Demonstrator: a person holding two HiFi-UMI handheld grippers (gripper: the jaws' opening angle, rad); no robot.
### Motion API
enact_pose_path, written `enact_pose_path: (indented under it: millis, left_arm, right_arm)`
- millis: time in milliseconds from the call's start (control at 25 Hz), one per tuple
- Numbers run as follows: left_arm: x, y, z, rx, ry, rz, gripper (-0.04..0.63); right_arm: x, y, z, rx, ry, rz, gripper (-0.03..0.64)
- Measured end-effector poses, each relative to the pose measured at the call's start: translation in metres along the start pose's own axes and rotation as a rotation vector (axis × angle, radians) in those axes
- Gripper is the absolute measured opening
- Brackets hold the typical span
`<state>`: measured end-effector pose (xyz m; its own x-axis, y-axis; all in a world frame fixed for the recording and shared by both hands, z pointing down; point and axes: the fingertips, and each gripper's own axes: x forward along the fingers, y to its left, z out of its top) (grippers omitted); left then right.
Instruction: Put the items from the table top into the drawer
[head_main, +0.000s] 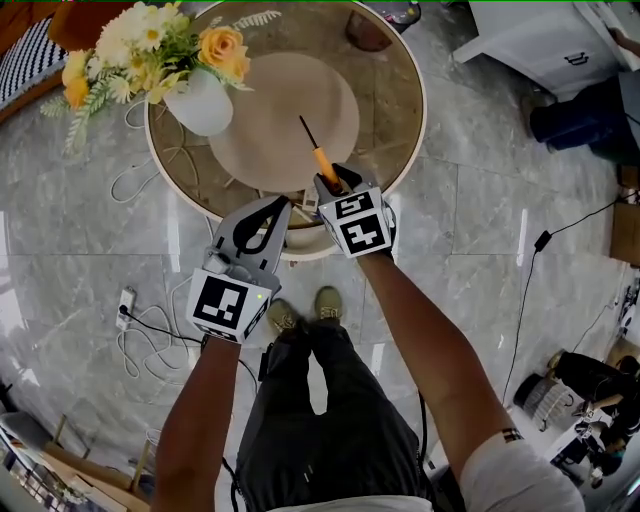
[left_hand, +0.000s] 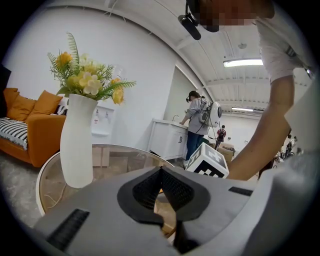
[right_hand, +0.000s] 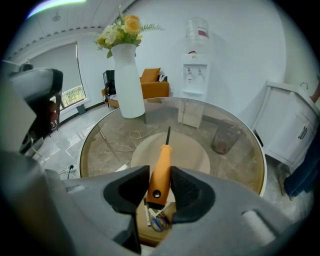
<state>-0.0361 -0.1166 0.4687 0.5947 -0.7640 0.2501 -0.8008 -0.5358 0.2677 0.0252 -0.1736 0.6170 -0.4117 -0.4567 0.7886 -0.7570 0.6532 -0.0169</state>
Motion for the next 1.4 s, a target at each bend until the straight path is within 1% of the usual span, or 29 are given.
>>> enact_pose_path:
  millis: [160,360,520,840,1120,1400]
  left_arm:
    - [-0.002,0.003,-0.005,0.0,0.002,0.001,0.0]
    - [-0.007,0.004,-0.007,-0.002,-0.001,0.01,0.0]
    - [-0.012,0.003,-0.009,-0.002,-0.003,0.015,0.0]
    - [-0.026,-0.005,-0.016,-0.013,-0.006,0.027,0.0]
    - [-0.036,-0.014,-0.026,-0.016,0.0,0.029,0.0]
    - [-0.047,-0.024,-0.026,-0.013,-0.002,0.03,0.0]
  right_arm:
    - [-0.001,-0.001,0.001,0.022,-0.023,-0.012,0.123]
    - [-0.015,-0.001,0.002,0.109,-0.099,-0.011,0.121]
    - [-0.033,0.008,0.004,0.145,-0.172,0.006,0.121]
    - [-0.073,0.034,0.006,0.195,-0.272,0.059,0.12]
    - [-0.098,0.06,0.0,0.186,-0.312,0.113,0.118]
    - [-0.116,0.067,0.004,0.166,-0.347,0.131,0.117]
